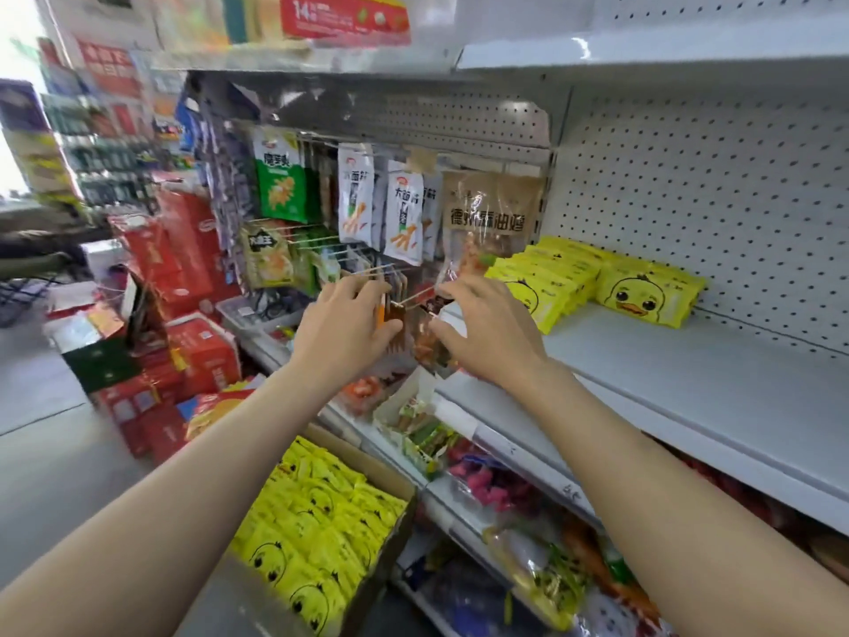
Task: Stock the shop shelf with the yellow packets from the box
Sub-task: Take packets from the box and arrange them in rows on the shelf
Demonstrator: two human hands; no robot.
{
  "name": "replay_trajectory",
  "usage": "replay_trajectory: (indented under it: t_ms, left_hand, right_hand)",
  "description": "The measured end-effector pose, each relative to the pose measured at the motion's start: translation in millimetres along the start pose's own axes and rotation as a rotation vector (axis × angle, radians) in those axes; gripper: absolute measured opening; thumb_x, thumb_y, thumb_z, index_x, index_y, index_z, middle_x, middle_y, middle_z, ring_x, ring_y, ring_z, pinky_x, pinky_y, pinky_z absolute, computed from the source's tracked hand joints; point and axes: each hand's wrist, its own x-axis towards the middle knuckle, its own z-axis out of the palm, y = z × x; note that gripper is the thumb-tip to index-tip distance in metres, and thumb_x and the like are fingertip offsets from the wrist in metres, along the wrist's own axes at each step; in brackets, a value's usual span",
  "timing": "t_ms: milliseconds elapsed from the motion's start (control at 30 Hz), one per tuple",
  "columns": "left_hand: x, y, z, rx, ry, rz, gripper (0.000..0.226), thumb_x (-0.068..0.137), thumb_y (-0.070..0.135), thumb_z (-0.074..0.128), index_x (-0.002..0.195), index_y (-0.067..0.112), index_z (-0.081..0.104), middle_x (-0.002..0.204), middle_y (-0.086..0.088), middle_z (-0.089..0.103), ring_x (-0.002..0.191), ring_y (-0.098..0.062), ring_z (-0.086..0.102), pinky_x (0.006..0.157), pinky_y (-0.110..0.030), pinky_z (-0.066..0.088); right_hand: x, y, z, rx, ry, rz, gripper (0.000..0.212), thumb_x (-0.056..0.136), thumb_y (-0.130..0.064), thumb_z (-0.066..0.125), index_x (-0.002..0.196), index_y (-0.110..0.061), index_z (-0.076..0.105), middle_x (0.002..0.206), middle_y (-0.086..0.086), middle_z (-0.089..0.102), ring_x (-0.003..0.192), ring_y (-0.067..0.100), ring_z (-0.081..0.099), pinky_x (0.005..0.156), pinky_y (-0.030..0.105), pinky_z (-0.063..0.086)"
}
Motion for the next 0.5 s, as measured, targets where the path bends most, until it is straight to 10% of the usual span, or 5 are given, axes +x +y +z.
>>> replay_trajectory:
  t_ms: [500]
  left_hand:
    - [-0.4,-164.8,47.5,-0.034,-0.053,-0.067,0.049,0.090,0.042,0.060,0.134,0.022,0.052,0.134,-0.004,0.052,0.121,-0.029,0.048,0.099,-0.041,0.043]
  right_hand:
    - [78.1,-94.0,129.6,0.044,-0.202,-0.028,0.055,0.098,-0.053,0.047,0.147,-0.029,0.040,0.156,-0.002,0.035,0.146,0.018,0.024,0.116,0.037,0.027]
